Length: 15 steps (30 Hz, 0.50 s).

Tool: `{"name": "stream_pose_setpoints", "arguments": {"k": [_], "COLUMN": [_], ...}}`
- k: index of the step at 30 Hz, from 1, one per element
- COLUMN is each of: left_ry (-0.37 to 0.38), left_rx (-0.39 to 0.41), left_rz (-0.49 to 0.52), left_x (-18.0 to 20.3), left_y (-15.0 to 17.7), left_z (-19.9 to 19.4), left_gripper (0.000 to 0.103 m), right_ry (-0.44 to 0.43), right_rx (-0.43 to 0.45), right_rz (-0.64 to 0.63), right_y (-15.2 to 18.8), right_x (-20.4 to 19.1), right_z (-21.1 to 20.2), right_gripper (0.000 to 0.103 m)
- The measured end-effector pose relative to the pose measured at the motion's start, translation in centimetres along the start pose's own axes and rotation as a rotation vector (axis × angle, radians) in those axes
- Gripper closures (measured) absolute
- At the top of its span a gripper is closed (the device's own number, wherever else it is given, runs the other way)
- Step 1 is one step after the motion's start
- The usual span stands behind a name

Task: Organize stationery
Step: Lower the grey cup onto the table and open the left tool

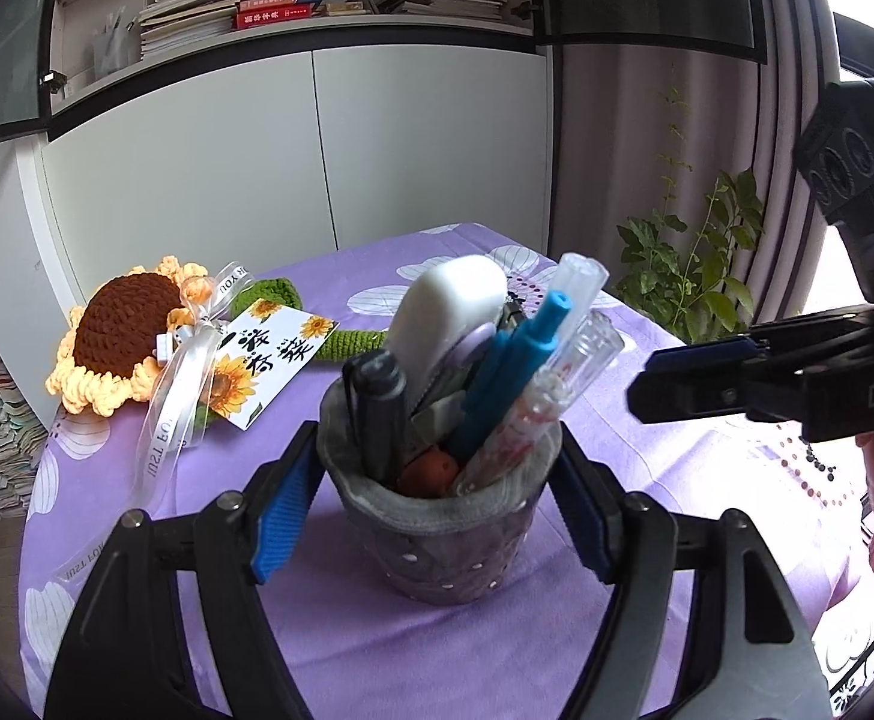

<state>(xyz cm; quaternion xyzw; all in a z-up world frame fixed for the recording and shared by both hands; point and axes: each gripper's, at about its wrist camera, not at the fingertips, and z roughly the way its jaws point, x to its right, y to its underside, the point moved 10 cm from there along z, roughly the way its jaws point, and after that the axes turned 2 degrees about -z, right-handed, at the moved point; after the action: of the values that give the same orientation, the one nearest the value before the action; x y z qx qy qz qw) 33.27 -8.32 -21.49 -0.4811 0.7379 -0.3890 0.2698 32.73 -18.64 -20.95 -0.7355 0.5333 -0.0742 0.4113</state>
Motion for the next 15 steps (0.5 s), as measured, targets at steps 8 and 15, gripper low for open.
{"name": "stream_pose_setpoints", "arguments": {"k": [8, 15], "left_ry": [-0.025, -0.059], "left_rx": [-0.010, -0.070], "left_rz": [-0.022, -0.045], "left_x": [-0.4, -0.9], "left_y": [0.4, 3.2], "left_z": [-1.7, -4.3], "left_gripper": [0.009, 0.004], "right_ry": [0.060, 0.135], "right_rx": [0.008, 0.024], "right_rz": [0.042, -0.005], "right_y": [1.5, 2.5], "right_x": [0.8, -0.9], "right_z": [-2.1, -4.0], "right_gripper": [0.064, 0.064]}}
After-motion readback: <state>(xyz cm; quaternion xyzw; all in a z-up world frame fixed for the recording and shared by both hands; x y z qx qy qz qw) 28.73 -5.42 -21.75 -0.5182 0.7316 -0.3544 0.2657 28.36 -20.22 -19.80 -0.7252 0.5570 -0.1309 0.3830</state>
